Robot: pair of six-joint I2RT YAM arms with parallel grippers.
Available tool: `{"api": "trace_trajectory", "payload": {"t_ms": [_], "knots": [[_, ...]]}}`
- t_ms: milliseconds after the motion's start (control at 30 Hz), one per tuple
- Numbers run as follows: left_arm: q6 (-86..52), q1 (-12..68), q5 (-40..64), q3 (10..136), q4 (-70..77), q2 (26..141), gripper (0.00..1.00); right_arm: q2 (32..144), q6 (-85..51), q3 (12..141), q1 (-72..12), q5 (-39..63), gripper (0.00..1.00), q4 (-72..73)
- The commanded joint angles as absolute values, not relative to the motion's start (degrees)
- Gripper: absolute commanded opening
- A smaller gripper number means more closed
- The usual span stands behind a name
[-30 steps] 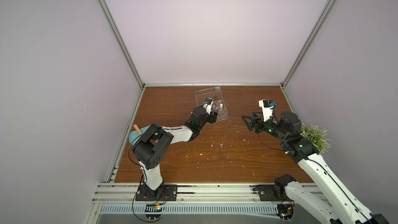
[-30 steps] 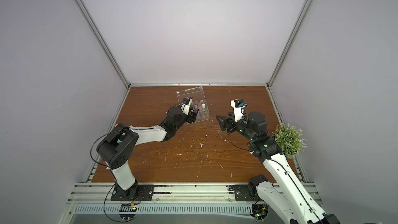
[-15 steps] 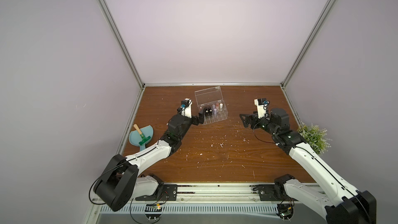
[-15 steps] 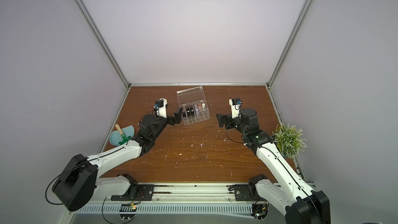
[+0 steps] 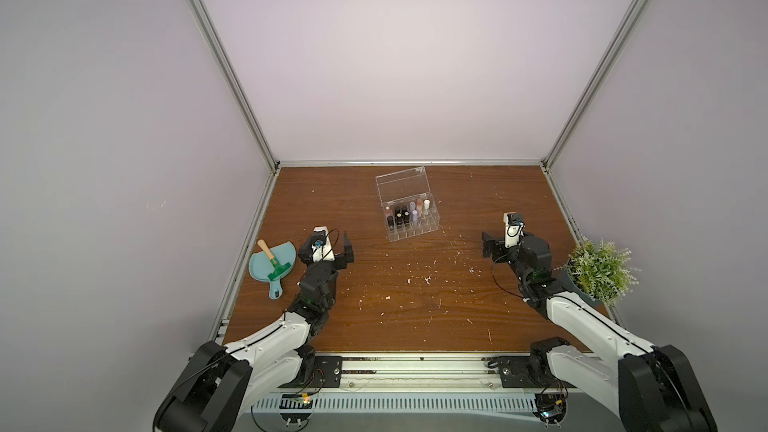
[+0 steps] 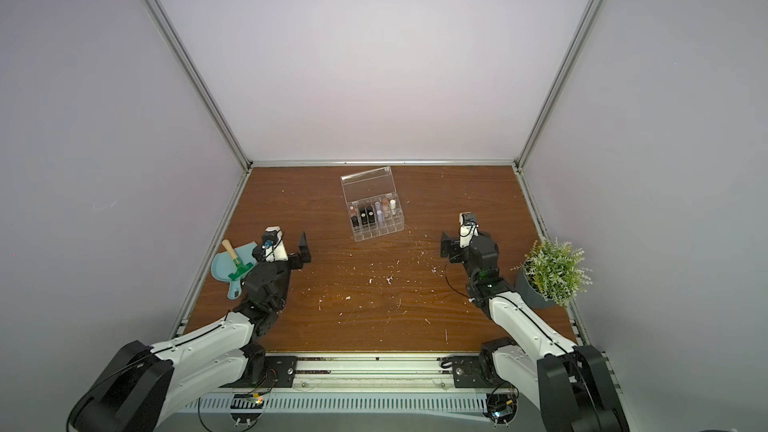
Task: Arrange the lipsticks in the organizer
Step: Reset both arms
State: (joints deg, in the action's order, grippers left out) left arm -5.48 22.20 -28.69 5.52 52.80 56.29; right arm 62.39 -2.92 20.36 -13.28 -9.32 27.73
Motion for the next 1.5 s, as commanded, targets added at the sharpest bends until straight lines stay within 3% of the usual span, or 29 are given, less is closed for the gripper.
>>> {"api": "trace_trajectory", "payload": {"t_ms": [0, 100, 167, 333, 467, 567, 700, 833, 967, 1233, 1467], "knots": [[-1.99, 16.56, -25.94, 4.16, 58.51, 54.11, 0.99, 67.53, 0.08, 19.75, -11.46, -13.35, 0.99, 39.39], [-0.9, 11.39, -23.7, 2.12, 61.87, 58.92, 0.99, 72.88, 1.95, 17.66, -9.93, -14.72, 0.99, 45.53], [-2.64, 7.7, -19.98, -0.49, 72.11, 65.19, 0.99, 76.19, 2.91, 16.01, -9.26, -16.13, 1.0, 51.1], [0.72, 6.89, -18.16, 0.66, 82.31, 74.58, 0.99, 76.82, 5.61, 15.61, -8.42, -15.36, 1.0, 54.8], [0.13, 2.64, -8.09, 3.58, 95.75, 91.72, 0.99, 78.6, 6.31, 16.18, -7.6, -13.56, 1.0, 57.19], [-0.71, 2.46, -8.03, 5.86, 81.95, 85.98, 0.99, 78.95, 7.26, 16.56, -7.3, -10.27, 1.0, 56.61], [0.15, 2.46, -7.18, 4.92, 88.25, 88.83, 0.99, 77.54, 5.11, 12.48, -7.27, -8.18, 1.0, 64.05], [0.4, 2.46, -6.48, 5.11, 87.8, 88.8, 0.99, 87.71, 4.12, 9.78, -6.25, -7.47, 0.99, 79.87], [0.43, 2.46, -6.33, 5.16, 87.82, 88.71, 0.99, 86.77, 3.08, 12.52, -5.28, -6.82, 1.0, 72.71], [-1.65, 2.46, -11.77, 10.99, 77.62, 89.12, 0.99, 87.12, 2.35, 12.44, -5.1, -8.66, 1.0, 73.38], [-1.6, 2.46, -11.77, 10.89, 77.69, 89.05, 0.99, 87.5, 1.67, 13.2, -5.03, -9.49, 1.0, 72.36]]}}
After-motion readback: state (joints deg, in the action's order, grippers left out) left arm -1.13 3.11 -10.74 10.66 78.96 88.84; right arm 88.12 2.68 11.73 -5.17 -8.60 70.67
